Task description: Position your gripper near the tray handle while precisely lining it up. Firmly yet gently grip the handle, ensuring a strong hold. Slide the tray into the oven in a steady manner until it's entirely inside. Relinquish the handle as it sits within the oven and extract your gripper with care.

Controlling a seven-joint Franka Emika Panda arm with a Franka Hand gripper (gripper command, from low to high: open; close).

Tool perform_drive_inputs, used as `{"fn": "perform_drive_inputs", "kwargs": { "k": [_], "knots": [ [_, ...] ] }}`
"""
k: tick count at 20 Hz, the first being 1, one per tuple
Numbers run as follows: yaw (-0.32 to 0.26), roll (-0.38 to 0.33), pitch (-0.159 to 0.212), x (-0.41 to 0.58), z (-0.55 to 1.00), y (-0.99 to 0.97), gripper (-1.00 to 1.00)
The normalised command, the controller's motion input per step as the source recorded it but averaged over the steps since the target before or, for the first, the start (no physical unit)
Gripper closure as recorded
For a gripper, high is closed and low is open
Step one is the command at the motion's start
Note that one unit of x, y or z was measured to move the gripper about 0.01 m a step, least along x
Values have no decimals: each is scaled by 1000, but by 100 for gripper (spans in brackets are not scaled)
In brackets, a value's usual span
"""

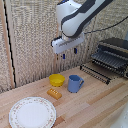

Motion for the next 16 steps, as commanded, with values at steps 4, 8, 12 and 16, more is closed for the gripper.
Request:
{"fn": "perform_drive_inputs", "kwargs": {
  "k": [4,8,12,16],
  "knots": [
    [131,-306,2,61,-212,-316,-100],
    [135,-308,3,34,-194,-311,-100],
    [118,-332,0,0,-109,-303,-100],
    [82,-332,31,74,-152,-358,-100]
  ]
}}
